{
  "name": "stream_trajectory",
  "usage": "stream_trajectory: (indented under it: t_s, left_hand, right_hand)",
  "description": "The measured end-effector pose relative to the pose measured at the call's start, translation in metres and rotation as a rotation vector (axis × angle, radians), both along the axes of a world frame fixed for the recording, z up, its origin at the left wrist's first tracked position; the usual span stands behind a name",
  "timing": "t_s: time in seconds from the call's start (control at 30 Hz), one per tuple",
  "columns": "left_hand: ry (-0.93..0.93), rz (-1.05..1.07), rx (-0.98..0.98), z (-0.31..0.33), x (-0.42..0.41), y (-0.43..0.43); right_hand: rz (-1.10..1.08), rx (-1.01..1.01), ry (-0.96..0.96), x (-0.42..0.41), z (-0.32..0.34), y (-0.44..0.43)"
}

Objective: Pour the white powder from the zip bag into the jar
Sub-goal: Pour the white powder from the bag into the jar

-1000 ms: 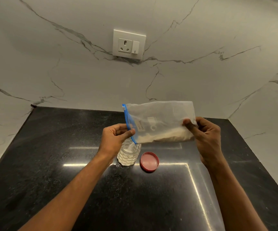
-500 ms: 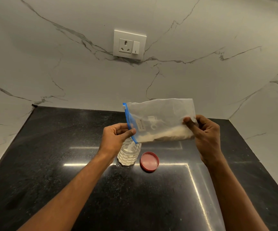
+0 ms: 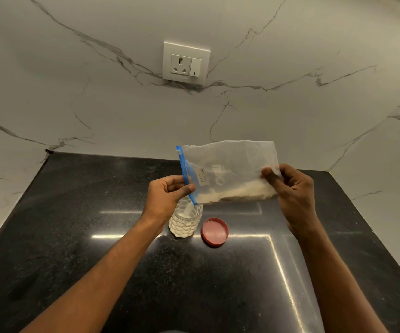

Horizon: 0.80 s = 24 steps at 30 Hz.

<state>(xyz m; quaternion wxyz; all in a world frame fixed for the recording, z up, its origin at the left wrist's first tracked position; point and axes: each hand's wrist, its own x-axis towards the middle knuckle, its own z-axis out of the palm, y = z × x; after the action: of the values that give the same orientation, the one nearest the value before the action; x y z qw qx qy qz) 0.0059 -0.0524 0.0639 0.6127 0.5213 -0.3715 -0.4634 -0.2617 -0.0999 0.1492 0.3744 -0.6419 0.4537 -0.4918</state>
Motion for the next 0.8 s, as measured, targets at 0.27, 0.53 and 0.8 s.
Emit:
stream_trajectory:
  t_s: [0.27, 0.53, 0.8]
  left_hand:
    - [0.005, 0.001, -0.001, 0.003, 0.0, -0.002]
    - [0.011, 0.006, 0.007, 0.0, 0.002, -0.002]
    - [0.005, 0.001, 0.008, -0.003, 0.002, -0.003]
  right_hand:
    - [0.017, -0.028, 0.06, 0.0, 0.005, -0.002]
    - [0.046, -0.05, 0.064, -0.001, 0.007, -0.007]
    - [0.073, -0.038, 0.059, 0.001, 0.011, -0.003]
